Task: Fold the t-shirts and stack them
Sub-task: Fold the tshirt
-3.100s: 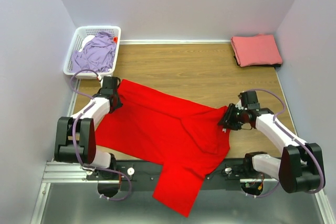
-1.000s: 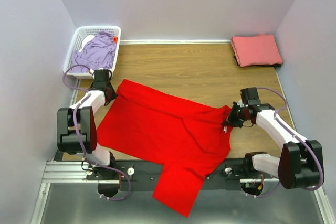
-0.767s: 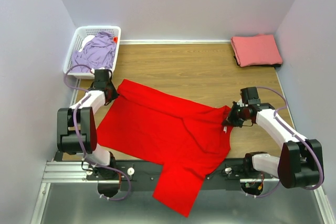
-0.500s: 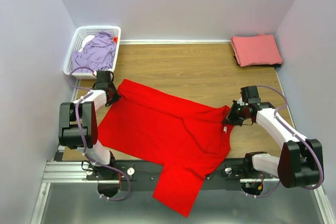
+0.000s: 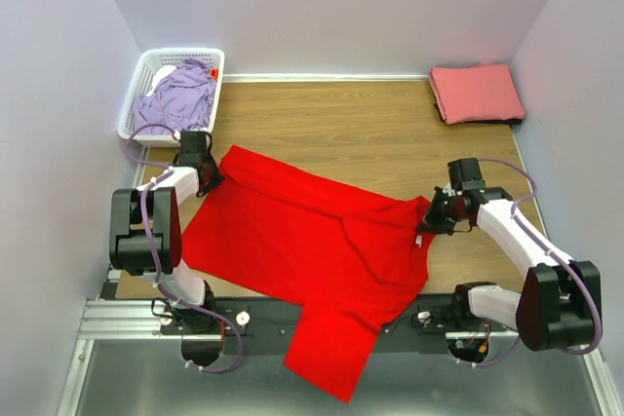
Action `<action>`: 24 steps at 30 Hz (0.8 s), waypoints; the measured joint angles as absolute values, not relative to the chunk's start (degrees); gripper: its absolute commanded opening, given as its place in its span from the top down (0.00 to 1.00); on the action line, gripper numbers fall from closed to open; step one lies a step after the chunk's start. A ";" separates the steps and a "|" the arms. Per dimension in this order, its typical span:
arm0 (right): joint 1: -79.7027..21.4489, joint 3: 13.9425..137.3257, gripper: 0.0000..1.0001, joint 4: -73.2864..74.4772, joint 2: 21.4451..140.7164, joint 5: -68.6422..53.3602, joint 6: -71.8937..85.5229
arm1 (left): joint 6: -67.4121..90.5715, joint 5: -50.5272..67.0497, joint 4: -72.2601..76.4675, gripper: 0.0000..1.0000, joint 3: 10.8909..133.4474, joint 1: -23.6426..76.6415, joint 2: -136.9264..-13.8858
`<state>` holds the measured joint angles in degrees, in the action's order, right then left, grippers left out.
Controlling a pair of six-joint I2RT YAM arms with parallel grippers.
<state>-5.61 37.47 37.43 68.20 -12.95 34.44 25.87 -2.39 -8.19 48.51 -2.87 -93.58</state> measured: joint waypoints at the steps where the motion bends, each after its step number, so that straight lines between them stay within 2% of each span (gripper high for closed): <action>1: -5.61 37.87 0.99 38.09 67.96 -12.40 34.41 | 25.89 -2.42 -8.19 1.00 48.51 -2.90 -93.58; 17: -5.61 42.33 0.98 43.38 68.34 -6.90 32.82 | 26.02 -2.42 -8.19 1.00 48.51 -2.94 -93.58; 19: -5.61 42.59 0.95 43.44 68.77 -6.74 32.49 | 26.02 -2.42 -8.19 0.98 48.51 -2.94 -93.58; 21: -5.61 42.94 0.86 43.46 69.56 -6.61 31.94 | 26.02 -2.42 -8.21 0.90 48.51 -2.94 -93.58; 22: -5.61 43.09 0.76 43.55 69.82 -6.63 31.51 | 26.02 -2.42 -8.21 0.82 48.53 -2.94 -93.56; 24: -5.61 43.48 0.68 43.79 70.15 -6.70 31.07 | 26.02 -2.35 -8.27 0.75 48.53 -2.94 -93.43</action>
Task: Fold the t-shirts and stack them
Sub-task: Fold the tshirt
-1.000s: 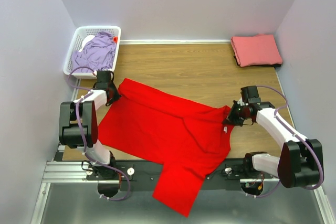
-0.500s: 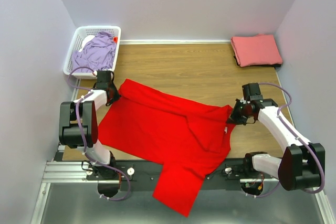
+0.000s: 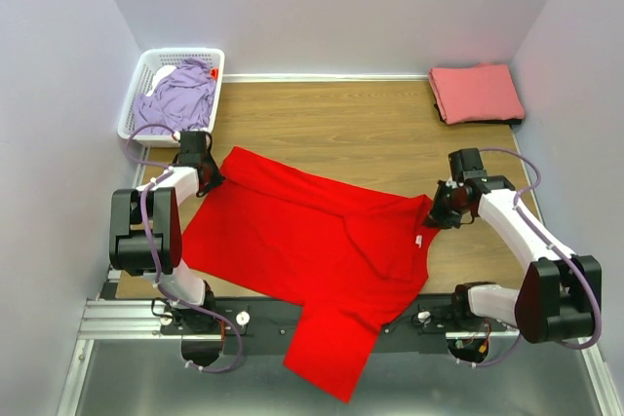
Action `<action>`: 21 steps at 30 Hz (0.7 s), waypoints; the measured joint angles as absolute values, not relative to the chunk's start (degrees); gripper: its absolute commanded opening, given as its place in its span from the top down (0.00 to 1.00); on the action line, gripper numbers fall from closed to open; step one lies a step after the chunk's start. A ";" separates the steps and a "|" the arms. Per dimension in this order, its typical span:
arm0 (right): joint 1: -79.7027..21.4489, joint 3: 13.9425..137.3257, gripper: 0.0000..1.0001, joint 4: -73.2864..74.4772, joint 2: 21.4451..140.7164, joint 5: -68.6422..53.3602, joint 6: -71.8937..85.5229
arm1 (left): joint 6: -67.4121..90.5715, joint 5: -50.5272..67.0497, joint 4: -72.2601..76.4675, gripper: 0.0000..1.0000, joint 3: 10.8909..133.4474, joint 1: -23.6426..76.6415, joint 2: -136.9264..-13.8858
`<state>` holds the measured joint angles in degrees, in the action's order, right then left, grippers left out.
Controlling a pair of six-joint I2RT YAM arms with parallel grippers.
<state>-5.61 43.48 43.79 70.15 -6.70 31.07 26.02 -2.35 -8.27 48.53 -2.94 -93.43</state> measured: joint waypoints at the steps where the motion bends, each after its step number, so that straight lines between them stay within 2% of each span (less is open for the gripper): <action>1: -5.61 43.92 0.66 44.01 70.17 -6.70 30.72 | 26.06 -2.35 -8.43 0.71 48.53 -2.94 -93.27; 2: -5.61 44.53 0.65 44.16 70.17 -6.72 30.37 | 26.09 -2.33 -8.93 0.64 48.53 -2.94 -92.97; 3: -5.61 45.39 0.65 44.42 70.17 -6.72 29.93 | 26.13 -2.35 -9.69 0.64 48.53 -2.94 -92.51; 4: -5.61 46.17 0.65 44.56 70.17 -6.70 29.69 | 26.24 -2.37 -10.11 0.58 48.58 -2.98 -92.14; 7: -5.54 48.53 0.65 44.25 70.17 -6.70 29.06 | 26.17 -2.31 -11.75 0.56 49.39 -3.01 -91.00; 9: -5.54 49.01 0.65 43.44 70.37 -6.70 28.86 | 26.20 -2.31 -12.53 0.44 51.07 -3.01 -90.65; 11: -5.48 49.06 0.64 42.76 71.11 -6.72 28.88 | 26.04 -2.26 -12.93 0.43 52.73 -3.01 -90.65; 16: -4.21 47.51 0.55 39.03 72.99 -7.55 29.89 | 25.47 -1.85 -12.49 0.38 55.20 -3.01 -91.29; 21: -1.50 44.64 0.55 33.95 73.69 -10.85 31.53 | 25.32 -1.52 -12.45 0.38 55.29 -3.01 -94.17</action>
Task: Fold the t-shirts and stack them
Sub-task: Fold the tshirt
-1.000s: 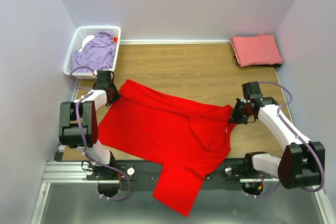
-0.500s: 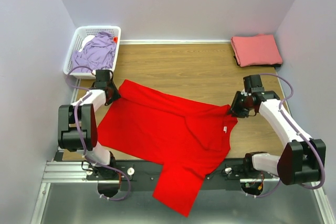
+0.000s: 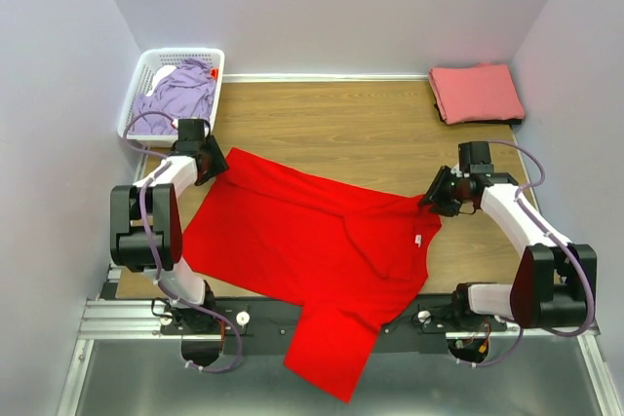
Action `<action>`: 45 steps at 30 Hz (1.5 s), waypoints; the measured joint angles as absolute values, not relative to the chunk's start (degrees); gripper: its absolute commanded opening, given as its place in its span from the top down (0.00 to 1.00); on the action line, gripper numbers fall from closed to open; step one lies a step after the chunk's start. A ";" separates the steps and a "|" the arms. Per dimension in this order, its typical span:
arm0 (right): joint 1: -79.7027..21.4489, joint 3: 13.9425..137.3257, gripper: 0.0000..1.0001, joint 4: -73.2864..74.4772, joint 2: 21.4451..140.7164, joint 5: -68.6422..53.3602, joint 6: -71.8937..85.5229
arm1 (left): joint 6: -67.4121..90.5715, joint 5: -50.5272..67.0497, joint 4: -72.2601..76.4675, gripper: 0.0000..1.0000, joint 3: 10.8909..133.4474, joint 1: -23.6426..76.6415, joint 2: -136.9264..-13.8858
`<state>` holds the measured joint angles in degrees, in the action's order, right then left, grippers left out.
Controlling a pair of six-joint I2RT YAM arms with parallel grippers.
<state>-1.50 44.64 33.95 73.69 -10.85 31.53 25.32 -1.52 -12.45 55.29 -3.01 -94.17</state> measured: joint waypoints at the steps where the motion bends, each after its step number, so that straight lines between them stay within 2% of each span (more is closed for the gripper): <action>1: -1.13 44.29 0.55 32.91 73.89 -11.86 31.79 | 25.26 -1.45 -12.47 0.38 55.33 -3.01 -94.91; 4: -0.62 43.48 0.55 30.04 74.39 -14.13 32.47 | 25.04 -1.39 -12.47 0.41 55.55 -3.01 -96.40; 15: 2.02 39.90 0.55 24.99 75.75 -18.59 33.01 | 24.71 -1.23 -11.60 0.61 55.86 -3.01 -98.54; 17: 2.17 39.59 0.55 24.73 75.75 -18.96 32.99 | 24.71 -1.21 -11.55 0.71 55.86 -3.01 -98.59; 18: 2.26 39.44 0.55 24.51 75.79 -19.00 32.99 | 24.62 -1.21 -11.53 0.72 55.88 -3.01 -98.65; 20: 2.37 39.09 0.55 24.05 75.99 -19.05 32.95 | 24.58 -1.15 -11.42 0.84 55.90 -3.01 -98.74; 37: 2.37 38.06 0.55 23.44 78.61 -19.27 31.92 | 24.03 -2.46 -15.14 0.85 58.17 -2.98 -96.07; 45: 2.37 38.06 0.55 23.14 79.44 -18.96 31.88 | 24.93 -4.01 -15.53 0.85 53.89 -2.98 -94.61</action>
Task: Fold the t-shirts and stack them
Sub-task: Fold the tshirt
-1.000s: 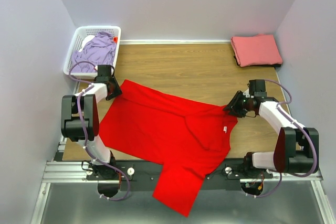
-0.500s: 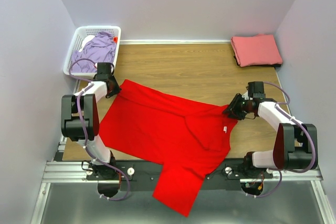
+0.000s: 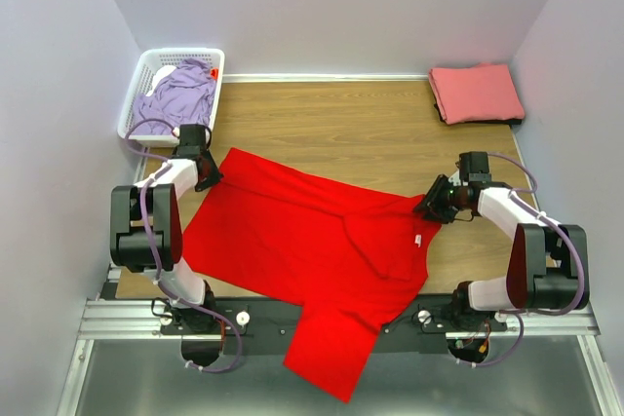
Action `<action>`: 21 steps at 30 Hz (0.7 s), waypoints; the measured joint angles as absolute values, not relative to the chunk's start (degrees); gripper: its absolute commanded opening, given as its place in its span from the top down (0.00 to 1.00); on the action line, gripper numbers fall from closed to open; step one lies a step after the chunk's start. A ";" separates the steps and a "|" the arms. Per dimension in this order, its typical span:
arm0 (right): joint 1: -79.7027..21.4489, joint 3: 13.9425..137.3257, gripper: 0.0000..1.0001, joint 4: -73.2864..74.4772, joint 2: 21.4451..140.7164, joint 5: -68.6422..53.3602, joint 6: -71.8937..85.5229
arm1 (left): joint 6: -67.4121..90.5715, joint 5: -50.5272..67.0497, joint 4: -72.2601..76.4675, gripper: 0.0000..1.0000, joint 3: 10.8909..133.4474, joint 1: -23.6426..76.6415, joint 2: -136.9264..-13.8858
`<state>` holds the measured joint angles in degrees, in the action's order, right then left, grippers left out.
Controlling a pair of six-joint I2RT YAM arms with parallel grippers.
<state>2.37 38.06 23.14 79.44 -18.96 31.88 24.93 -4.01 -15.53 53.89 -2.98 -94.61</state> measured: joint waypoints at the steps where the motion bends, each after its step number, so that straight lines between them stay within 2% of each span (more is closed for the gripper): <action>1: 2.37 38.06 0.55 23.11 79.57 -18.87 31.88 | 25.06 -4.03 -15.55 0.85 53.23 -2.98 -94.59; 7: 2.37 38.11 0.55 22.61 79.99 -18.65 31.88 | 25.36 -4.69 -15.49 0.85 51.68 -2.98 -93.54; 10: 2.37 38.28 0.55 22.44 80.05 -18.50 31.88 | 25.34 -4.95 -15.75 0.72 51.88 -2.98 -93.51; 11: 2.39 38.35 0.55 22.33 80.05 -18.37 31.88 | 25.34 -4.97 -15.94 0.62 52.07 -3.01 -93.38; 14: 2.63 38.52 0.55 22.31 80.03 -17.82 31.88 | 25.41 -5.08 -16.43 0.51 52.60 -2.98 -91.79; 21: 3.60 39.33 0.55 22.06 80.03 -16.97 31.92 | 25.06 -4.27 -15.49 0.52 57.58 -1.30 -89.19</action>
